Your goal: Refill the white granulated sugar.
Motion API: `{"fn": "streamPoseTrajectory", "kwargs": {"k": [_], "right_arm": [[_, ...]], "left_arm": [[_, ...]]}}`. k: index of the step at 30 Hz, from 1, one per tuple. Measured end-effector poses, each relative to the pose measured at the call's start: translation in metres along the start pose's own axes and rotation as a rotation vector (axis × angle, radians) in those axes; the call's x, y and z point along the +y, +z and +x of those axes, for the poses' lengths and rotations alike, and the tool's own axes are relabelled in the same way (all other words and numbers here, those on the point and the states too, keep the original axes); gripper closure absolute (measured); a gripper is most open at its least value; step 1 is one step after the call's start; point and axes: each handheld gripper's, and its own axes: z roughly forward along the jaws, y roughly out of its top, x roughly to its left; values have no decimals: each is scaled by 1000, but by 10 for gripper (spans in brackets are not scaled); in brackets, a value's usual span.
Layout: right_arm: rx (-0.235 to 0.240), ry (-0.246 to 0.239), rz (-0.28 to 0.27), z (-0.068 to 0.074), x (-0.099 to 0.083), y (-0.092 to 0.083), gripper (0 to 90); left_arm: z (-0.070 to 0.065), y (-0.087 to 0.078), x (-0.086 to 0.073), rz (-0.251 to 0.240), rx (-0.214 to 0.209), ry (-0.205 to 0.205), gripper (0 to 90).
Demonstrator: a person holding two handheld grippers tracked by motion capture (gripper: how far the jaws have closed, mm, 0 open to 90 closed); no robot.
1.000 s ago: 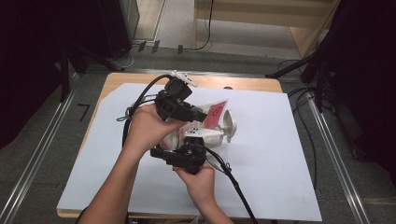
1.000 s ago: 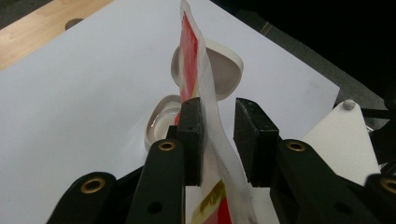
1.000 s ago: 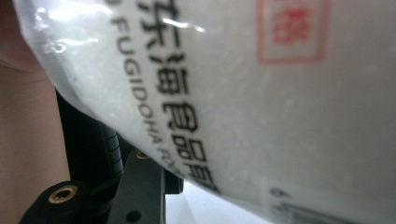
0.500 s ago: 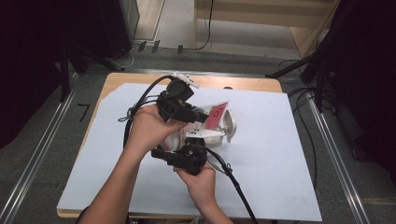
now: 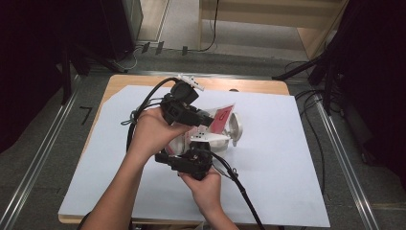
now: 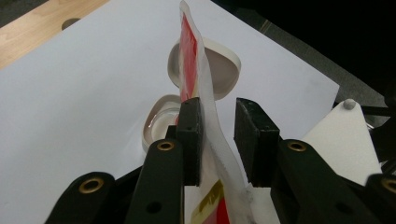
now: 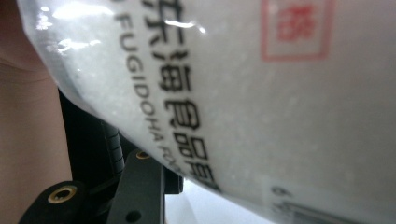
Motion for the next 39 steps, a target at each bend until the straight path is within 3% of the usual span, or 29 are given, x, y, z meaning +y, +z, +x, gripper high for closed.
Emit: {"fn": "streamPoseTrajectory", "kwargs": {"k": [34, 39], "right_arm": [[11, 10, -9, 5, 1, -1, 618], [-5, -30, 4, 7, 1, -1, 617]], "left_arm": [[-6, -2, 2, -2, 6, 18, 723], [-6, -1, 4, 10, -5, 8, 725]]}}
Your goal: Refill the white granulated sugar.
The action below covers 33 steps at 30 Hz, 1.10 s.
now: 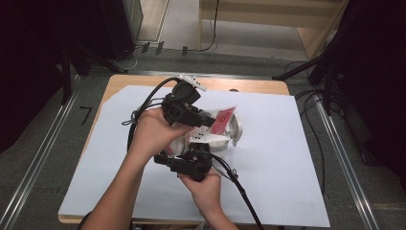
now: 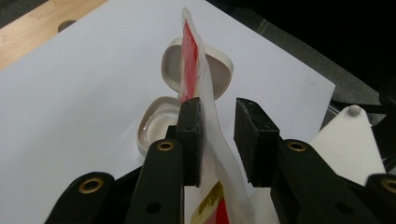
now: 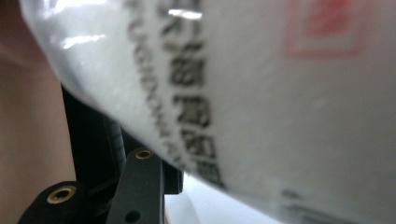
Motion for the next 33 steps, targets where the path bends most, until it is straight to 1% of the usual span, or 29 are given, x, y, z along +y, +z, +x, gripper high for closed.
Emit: {"fn": "streamPoseTrajectory", "kwargs": {"k": [3, 5, 8, 14, 16, 18, 27, 33], "right_arm": [[-5, -6, 1, 1, 0, -1, 618], [-9, -6, 1, 1, 0, -2, 622], [-4, 6, 2, 1, 1, -2, 628], [12, 25, 7, 2, 2, -2, 636], [21, 35, 4, 1, 2, -2, 636], [21, 39, 2, 2, 2, -3, 637], [14, 24, 2, 1, 1, -1, 632], [7, 30, -3, 1, 1, -2, 630]], "left_arm": [[-1, 0, 1, -3, -3, -7, 725], [-1, 0, 1, -4, -3, -4, 724], [-1, 1, 1, -1, -3, -11, 721], [0, -1, 1, 6, -3, -7, 712], [-1, 0, 1, -1, -7, -14, 710], [-1, 0, 2, 1, -6, -10, 710], [0, -1, 0, -1, -5, -6, 711], [-1, 1, 1, -3, -7, -2, 713]]}}
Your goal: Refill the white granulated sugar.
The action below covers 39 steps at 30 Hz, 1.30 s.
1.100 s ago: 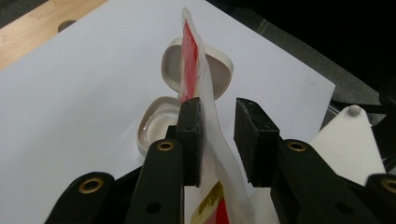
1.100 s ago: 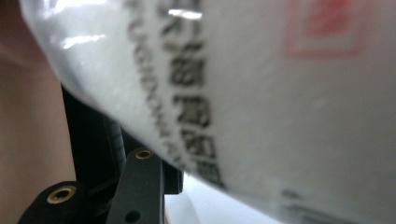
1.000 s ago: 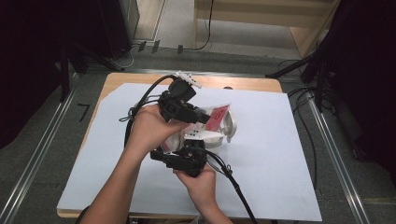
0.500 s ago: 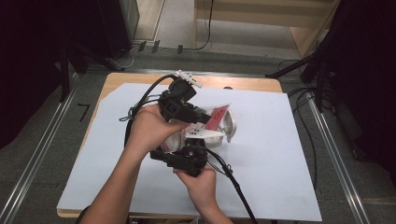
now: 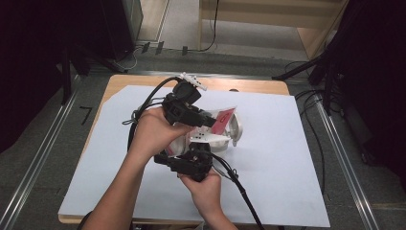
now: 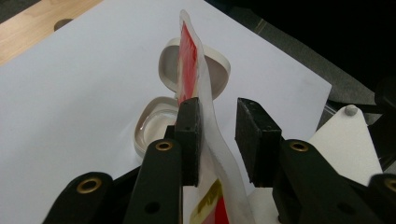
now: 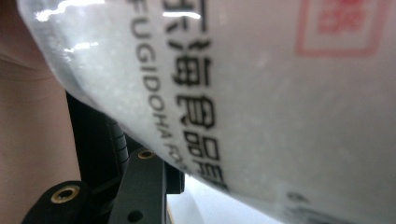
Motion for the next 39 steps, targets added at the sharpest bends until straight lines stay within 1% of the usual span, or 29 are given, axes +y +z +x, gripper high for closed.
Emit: {"fn": "streamPoseTrajectory", "kwargs": {"k": [1, 7, 11, 20, 26, 28, 31, 39], "right_arm": [[0, -2, 0, 0, 0, 0, 630], [4, -8, 3, 0, 0, 0, 630], [4, -14, 6, -1, 0, 0, 628], [6, -18, 8, -1, 0, 1, 627], [7, -23, 7, -1, -1, 0, 607], [1, -25, 10, -1, -1, 0, 620], [0, -22, 13, 0, -1, -1, 621], [3, -21, 9, 0, 0, 0, 623]], "left_arm": [[0, 0, 0, 0, 3, 6, 714], [-1, -1, 0, -3, 8, 4, 713], [-2, -1, -1, 2, 11, 10, 713], [-1, -2, -1, 3, 10, 6, 714], [-1, 0, -1, 2, 7, 6, 714], [-1, 0, -1, -1, 3, 1, 714], [-1, -1, -1, 1, 4, 7, 714], [-2, -2, -1, -3, 10, 6, 714]]}}
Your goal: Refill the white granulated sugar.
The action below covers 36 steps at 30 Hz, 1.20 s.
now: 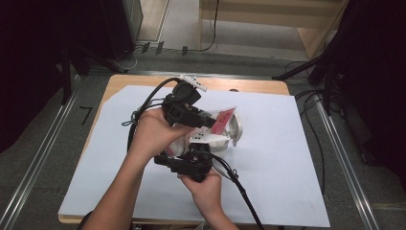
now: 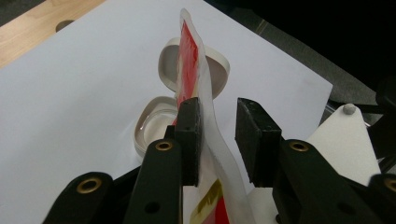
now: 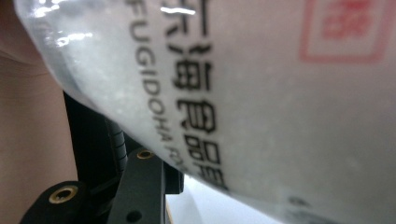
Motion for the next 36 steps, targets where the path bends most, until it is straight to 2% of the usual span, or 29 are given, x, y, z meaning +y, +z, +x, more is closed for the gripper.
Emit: {"fn": "streamPoseTrajectory", "kwargs": {"k": [12, 23, 32, 36], "right_arm": [[-1, -8, -6, 4, 3, 1, 622], [3, 3, -6, 3, 1, 2, 626], [24, 66, -16, 0, 2, 0, 630], [30, 75, -11, -2, 3, -1, 628]], "left_arm": [[-2, -6, 0, -11, 7, 12, 716], [1, -2, 0, 1, -6, -10, 715], [6, 0, 2, 0, -19, -25, 703], [8, 0, 2, -5, -21, -33, 697]]}}
